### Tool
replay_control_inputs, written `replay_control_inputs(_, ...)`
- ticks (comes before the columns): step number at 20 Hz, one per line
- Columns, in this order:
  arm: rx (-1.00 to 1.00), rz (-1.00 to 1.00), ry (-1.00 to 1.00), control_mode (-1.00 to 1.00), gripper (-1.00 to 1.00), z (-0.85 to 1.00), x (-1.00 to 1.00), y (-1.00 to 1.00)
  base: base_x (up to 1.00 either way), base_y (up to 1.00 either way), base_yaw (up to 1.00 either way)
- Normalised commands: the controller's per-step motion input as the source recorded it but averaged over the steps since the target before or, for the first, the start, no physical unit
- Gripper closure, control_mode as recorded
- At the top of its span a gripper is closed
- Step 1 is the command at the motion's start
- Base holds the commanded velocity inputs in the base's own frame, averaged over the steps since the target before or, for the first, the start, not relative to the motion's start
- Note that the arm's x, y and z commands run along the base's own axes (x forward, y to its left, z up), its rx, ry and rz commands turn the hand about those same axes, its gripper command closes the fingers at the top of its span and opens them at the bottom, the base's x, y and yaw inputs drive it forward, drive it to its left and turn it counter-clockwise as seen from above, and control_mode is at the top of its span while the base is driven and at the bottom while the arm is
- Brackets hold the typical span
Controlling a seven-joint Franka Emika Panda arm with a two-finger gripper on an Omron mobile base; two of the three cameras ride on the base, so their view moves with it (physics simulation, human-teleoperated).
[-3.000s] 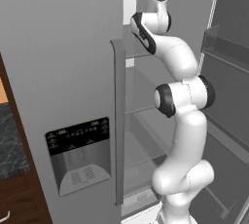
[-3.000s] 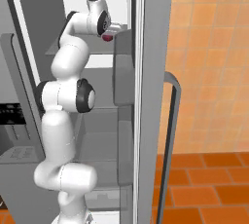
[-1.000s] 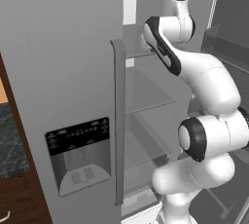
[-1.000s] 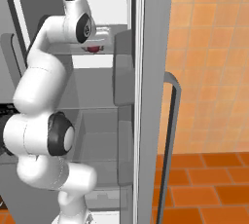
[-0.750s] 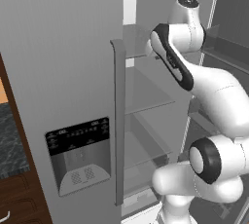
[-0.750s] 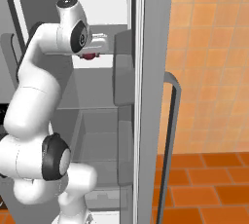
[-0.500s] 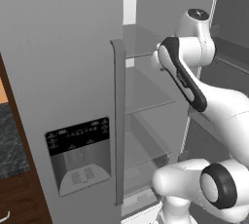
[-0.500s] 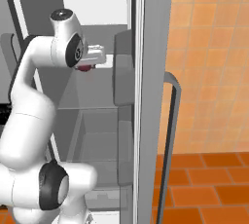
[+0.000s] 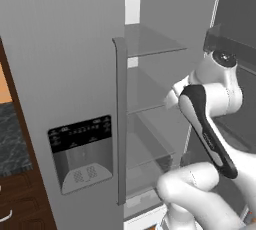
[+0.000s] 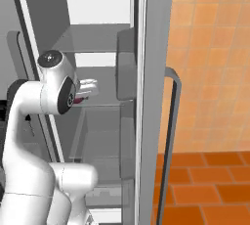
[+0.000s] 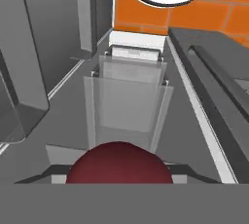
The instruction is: Place one tomato and one steak in each tupperware on the nearby counter, to pack two identical lunches.
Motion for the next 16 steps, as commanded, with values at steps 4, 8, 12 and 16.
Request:
replay_control_inputs(4, 0.00, 0.00, 0.00, 1.00, 1.00, 0.00, 0.00, 0.00, -1.00, 0.59, 0.21)
replay_control_inputs(8, 0.00, 0.00, 0.00, 1.00, 1.00, 0.00, 0.00, 0.00, -0.56, 1.00, 0.20)
replay_control_inputs(12, 0.00, 0.00, 0.00, 1.00, 1.00, 0.00, 0.00, 0.00, 0.00, 1.00, 0.09)
replay_control_inputs(16, 0.00, 0.00, 0.00, 1.00, 1.00, 0.00, 0.00, 0.00, 0.00, 1.00, 0.14)
